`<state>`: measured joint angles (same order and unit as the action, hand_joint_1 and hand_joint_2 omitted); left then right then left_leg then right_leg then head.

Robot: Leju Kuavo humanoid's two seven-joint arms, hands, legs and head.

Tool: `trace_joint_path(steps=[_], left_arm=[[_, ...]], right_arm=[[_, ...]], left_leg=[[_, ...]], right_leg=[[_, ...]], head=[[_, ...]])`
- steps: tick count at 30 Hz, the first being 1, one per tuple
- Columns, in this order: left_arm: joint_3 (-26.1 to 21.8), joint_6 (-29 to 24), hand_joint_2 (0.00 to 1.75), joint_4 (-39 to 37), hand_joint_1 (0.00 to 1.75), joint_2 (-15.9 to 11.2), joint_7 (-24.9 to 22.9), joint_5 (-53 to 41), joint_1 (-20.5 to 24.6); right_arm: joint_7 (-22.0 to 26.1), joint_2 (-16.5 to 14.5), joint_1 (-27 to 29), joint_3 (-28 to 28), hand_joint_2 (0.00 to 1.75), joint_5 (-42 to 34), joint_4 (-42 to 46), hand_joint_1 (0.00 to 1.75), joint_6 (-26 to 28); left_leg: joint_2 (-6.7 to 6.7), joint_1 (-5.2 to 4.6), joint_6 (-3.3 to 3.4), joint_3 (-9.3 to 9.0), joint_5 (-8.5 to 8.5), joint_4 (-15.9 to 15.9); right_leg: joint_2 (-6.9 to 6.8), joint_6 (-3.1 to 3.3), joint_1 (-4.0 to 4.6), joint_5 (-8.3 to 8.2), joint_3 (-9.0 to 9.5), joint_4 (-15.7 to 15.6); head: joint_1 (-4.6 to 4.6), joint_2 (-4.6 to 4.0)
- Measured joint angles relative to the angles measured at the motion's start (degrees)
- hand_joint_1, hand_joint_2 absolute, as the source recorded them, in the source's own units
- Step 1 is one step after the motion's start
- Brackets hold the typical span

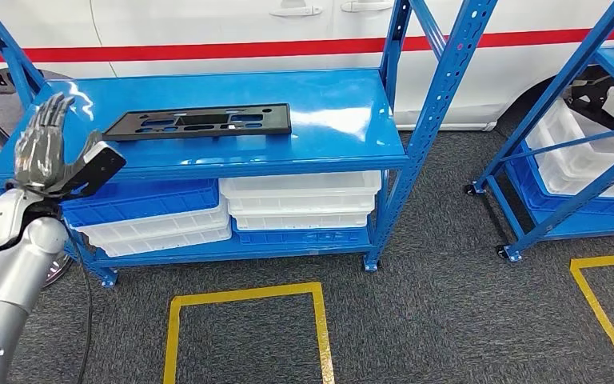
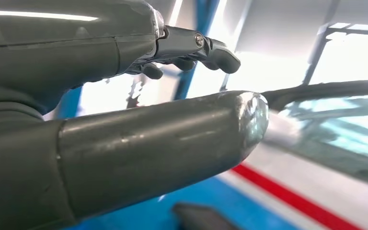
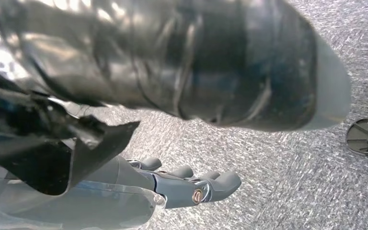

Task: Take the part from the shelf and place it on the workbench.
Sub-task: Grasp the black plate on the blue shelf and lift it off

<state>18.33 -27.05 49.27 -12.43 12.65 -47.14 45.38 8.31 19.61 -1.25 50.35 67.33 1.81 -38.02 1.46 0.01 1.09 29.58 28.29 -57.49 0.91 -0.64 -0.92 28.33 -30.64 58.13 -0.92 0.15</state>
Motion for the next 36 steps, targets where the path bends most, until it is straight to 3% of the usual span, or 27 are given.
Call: trace_joint_path(steps=[21,28,36], left_arm=[[29.84,5.85,0.0,5.8,0.0,-1.62,-4.03,3.03,18.6],[33.61,6.62,0.0,5.85,0.0,-2.26,-4.41,3.54,20.48],[34.77,6.6,0.0,5.85,0.0,-3.5,-5.26,5.15,21.35]], right_arm=[[-0.42,0.9,-0.54,14.7,0.0,18.65,-0.32,0.0,-2.07],[-0.39,0.97,-0.54,16.74,0.0,20.75,-0.46,0.0,-2.46],[-0.17,1.02,-0.41,18.49,0.0,21.4,-0.49,0.0,-2.59]], left_leg=[[0.02,0.0,0.0,0.13,0.0,-0.07],[0.02,0.0,0.01,0.14,0.0,-0.07],[0.01,0.0,0.0,0.15,0.0,-0.07]], right_leg=[[-0.02,-0.01,-0.01,-0.01,-0.04,0.01],[-0.02,-0.01,-0.01,-0.01,-0.06,0.02],[-0.01,-0.01,-0.01,-0.01,-0.07,0.02]], head=[[0.0,0.0],[0.0,0.0],[0.0,0.0]])
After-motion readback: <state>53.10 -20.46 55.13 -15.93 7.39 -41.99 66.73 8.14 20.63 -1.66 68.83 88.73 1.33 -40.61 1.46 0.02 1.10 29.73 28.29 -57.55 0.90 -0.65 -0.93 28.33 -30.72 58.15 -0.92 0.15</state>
